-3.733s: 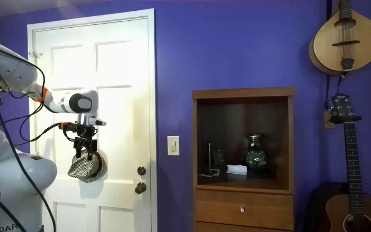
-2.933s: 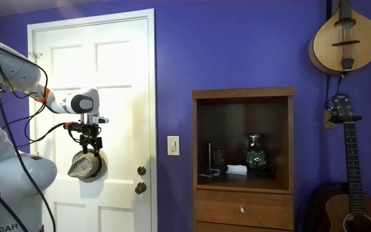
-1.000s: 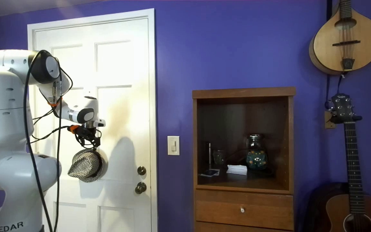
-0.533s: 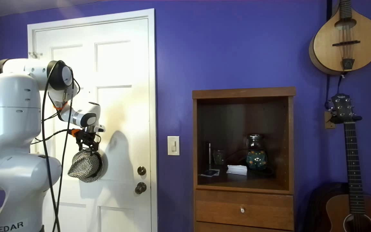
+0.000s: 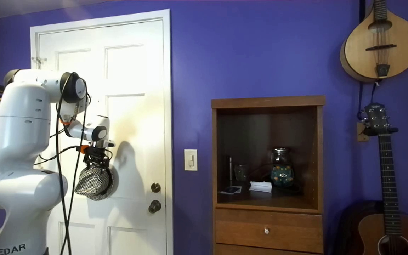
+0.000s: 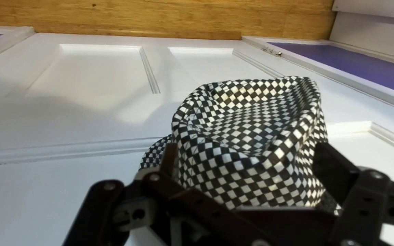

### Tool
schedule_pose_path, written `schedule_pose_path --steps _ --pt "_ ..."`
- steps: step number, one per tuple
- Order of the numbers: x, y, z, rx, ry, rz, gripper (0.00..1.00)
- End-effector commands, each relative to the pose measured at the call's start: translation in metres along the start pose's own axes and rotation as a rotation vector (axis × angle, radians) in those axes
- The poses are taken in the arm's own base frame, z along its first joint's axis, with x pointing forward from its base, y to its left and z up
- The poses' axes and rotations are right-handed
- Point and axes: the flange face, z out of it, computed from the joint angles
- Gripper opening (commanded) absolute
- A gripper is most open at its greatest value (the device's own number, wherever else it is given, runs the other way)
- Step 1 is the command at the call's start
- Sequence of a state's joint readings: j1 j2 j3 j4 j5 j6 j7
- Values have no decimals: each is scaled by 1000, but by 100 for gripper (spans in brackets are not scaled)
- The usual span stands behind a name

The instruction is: Put the hat on top of the cabinet

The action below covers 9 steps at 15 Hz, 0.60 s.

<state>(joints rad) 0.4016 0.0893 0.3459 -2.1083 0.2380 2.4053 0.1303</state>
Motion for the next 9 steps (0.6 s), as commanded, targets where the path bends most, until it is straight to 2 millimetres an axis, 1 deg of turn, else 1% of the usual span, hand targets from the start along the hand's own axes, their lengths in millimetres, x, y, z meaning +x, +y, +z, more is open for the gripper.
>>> schedule_pose_path --steps 1,7,8,9 --pt "9 -8 4 -9 38 -19 100" --pt "15 -13 5 10 107 -22 100" --pt "15 -14 6 14 110 -28 98" --pt "15 -14 7 11 107 -28 82"
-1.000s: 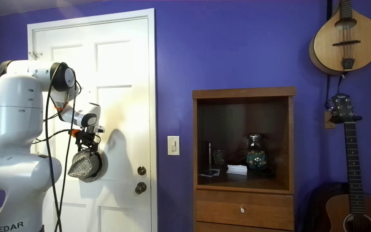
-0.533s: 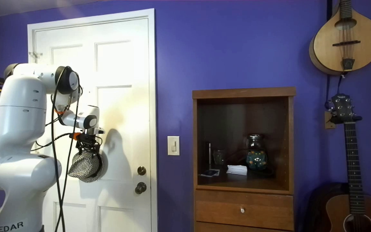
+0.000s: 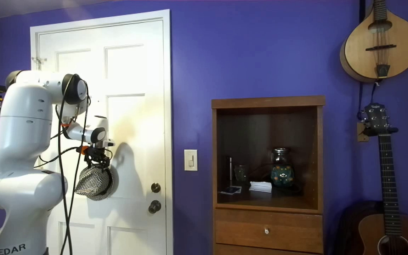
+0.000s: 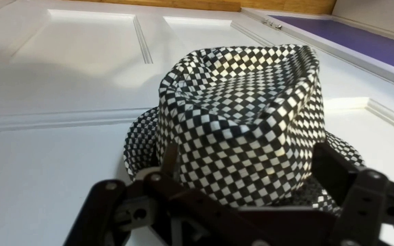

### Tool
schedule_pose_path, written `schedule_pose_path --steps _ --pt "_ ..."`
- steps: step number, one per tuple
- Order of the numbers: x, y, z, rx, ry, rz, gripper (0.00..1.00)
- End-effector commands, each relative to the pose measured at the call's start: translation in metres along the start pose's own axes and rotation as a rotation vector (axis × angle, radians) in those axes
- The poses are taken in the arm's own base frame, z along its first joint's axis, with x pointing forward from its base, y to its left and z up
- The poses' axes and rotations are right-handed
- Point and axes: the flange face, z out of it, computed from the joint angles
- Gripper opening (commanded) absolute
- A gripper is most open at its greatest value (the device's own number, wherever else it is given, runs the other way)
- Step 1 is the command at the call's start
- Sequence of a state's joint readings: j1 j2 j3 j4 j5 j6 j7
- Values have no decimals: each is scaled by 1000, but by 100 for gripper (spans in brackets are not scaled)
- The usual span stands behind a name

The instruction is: Put the hat on top of the cabinet

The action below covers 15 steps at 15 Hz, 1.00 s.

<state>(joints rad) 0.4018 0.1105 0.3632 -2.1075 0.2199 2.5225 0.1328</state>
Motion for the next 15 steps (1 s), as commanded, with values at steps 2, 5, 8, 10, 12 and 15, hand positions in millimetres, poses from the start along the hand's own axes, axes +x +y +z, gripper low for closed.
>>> schedule_pose_path --steps 2,5,8,10,12,15 --pt "5 -5 10 4 6 -7 69" --pt "5 -4 13 6 5 -7 47" --pt "7 -3 15 14 22 -9 26" --pt "8 -3 17 16 26 -13 13" --pt "8 -2 14 10 28 -11 2" --pt "8 -1 -2 -6 38 -3 0"
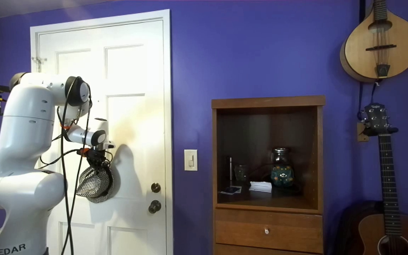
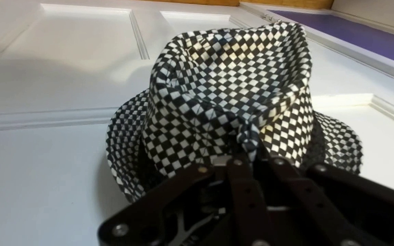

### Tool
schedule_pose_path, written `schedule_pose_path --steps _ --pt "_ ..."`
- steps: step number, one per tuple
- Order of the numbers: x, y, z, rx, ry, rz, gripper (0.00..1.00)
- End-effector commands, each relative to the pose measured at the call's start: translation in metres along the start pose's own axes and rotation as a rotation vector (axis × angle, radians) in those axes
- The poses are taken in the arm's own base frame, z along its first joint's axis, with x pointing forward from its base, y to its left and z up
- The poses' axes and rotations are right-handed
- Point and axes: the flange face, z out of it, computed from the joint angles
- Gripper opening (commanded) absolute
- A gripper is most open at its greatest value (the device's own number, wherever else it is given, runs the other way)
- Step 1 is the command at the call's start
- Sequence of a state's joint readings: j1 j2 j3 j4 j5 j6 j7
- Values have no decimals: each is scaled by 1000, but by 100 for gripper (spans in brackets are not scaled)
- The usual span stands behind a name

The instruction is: Put the hat on top of the cabinet

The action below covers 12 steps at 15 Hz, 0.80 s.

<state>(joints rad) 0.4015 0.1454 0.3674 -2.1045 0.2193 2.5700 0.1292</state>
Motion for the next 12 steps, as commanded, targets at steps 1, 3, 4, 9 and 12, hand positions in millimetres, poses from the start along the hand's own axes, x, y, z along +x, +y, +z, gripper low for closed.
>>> schedule_pose_path --steps 1,3,4,9,12 --pt "5 -4 -22 -19 29 -5 2" --pt "7 -5 -31 -21 44 -9 2" --pt "7 -6 -35 -24 50 -8 2" --pt "7 -9 -55 -29 51 -3 2" --pt "3 -8 -69 -42 27 16 2"
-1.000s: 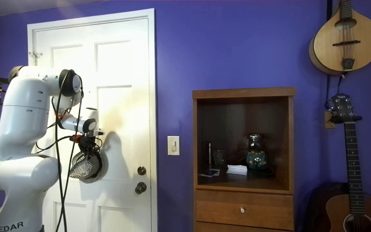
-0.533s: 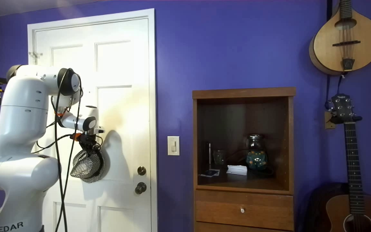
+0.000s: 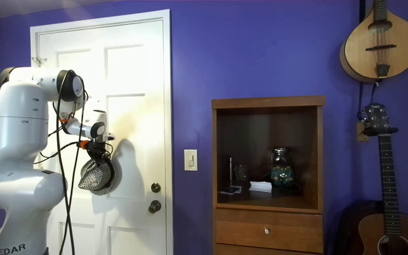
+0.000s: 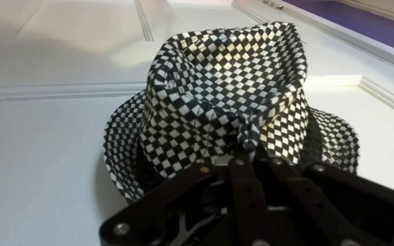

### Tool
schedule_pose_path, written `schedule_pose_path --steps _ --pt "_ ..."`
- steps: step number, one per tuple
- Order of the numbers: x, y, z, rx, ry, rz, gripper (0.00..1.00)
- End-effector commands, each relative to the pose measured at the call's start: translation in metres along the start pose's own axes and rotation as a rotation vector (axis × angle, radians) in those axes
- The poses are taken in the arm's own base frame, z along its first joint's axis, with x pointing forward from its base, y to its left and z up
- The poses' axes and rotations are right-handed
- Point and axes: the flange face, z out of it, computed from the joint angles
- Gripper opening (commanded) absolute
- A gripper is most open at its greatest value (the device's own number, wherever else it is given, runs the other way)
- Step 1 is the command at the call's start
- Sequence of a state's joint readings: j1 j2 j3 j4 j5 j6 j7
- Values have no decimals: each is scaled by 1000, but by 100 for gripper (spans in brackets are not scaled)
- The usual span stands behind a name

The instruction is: Put the hat on top of the cabinet

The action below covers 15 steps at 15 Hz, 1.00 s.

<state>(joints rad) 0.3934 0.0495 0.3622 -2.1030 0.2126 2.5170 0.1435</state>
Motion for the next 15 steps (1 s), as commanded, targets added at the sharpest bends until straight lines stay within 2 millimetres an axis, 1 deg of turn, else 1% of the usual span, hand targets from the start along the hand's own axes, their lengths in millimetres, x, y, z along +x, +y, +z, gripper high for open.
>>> schedule_pose_path --steps 1,4,9,13,15 --pt "-2 0 -26 -32 -21 24 2" --pt "-5 1 -43 -40 -30 28 2" --pt "-18 15 -75 -97 -33 58 2" --pt "-37 25 -104 -131 -57 104 2" --pt "-50 34 -117 -165 -62 148 2"
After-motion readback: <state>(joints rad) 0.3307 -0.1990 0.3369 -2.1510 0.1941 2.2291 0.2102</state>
